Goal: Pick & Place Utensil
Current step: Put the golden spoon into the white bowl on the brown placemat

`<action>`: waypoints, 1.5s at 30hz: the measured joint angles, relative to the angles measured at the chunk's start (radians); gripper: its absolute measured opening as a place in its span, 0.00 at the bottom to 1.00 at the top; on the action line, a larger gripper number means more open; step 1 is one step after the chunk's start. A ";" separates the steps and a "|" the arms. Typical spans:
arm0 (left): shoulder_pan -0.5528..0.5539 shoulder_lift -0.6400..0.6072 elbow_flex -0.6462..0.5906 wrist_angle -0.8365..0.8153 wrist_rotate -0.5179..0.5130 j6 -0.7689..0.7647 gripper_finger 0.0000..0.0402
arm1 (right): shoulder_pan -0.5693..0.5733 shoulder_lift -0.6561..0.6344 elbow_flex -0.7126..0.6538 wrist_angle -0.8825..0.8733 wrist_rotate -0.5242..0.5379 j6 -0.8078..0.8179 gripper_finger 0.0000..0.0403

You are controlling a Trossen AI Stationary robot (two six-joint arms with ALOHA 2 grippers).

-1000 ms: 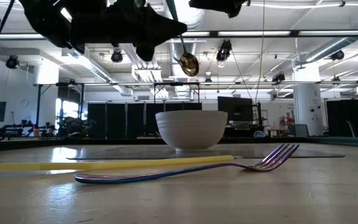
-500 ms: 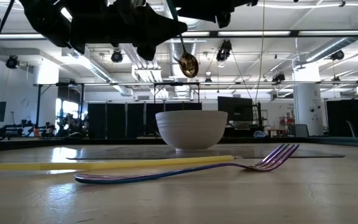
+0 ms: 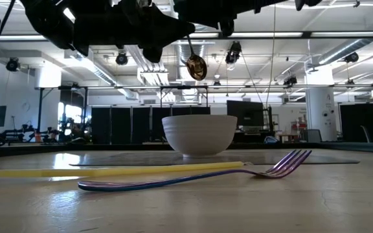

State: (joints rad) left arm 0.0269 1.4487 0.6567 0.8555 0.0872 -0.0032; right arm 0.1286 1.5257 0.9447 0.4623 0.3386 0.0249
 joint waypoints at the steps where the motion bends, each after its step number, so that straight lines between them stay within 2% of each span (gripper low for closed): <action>1: 0.000 0.000 -0.001 0.000 0.000 0.000 0.01 | -0.002 0.004 0.000 0.004 0.000 -0.001 0.32; 6: 0.000 0.000 -0.002 -0.002 -0.001 0.000 0.00 | -0.001 -0.007 0.000 0.006 0.000 0.001 0.24; 13: 0.000 0.000 -0.002 -0.006 -0.002 -0.001 0.00 | -0.002 -0.008 0.000 0.005 -0.001 0.002 0.04; 39: 0.002 0.001 -0.003 -0.009 -0.003 0.029 0.04 | -0.004 -0.008 0.002 -0.044 0.001 0.018 0.02; 45: 0.004 0.000 -0.003 0.006 -0.007 0.063 0.10 | -0.004 -0.008 -0.001 -0.080 0.002 0.022 0.02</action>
State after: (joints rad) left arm 0.0307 1.4490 0.6540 0.8612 0.0798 0.0598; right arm 0.1246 1.5177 0.9440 0.3821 0.3407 0.0467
